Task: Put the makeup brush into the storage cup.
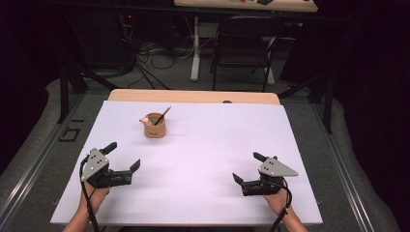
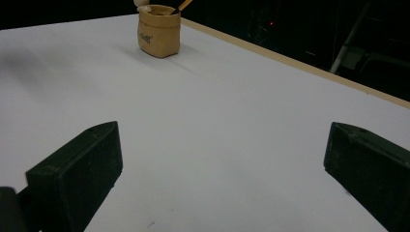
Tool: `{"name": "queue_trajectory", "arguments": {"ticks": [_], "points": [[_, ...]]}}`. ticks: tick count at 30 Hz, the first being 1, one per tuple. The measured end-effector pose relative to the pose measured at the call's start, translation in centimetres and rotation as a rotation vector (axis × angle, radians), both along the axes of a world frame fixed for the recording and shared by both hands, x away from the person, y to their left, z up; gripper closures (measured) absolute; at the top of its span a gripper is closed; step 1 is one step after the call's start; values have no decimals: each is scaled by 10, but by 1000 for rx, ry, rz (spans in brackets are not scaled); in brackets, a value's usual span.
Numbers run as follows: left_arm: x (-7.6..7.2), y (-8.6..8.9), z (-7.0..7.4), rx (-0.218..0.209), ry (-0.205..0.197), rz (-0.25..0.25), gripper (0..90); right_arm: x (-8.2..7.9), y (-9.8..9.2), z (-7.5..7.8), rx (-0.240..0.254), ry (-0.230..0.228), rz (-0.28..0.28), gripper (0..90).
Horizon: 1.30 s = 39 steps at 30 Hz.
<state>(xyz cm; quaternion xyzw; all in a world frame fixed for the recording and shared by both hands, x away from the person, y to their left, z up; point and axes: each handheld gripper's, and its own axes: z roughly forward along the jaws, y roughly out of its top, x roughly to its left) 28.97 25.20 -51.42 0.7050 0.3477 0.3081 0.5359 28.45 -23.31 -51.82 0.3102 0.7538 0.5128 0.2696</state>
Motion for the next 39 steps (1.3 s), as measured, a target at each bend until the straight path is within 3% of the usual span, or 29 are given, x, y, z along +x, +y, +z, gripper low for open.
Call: {"name": "queue_trajectory", "arguments": {"ticks": [19,28,39], "points": [[-20,9,-22,-17,16,52,0,-8,-7,-1,6,3,-24,0],[-27,12,-27,-1,22,68,0,-11,-10,-3,7,-6,-44,0],[-31,19,-29,-14,27,72,0,-16,-13,-4,4,-8,-62,0]]}}
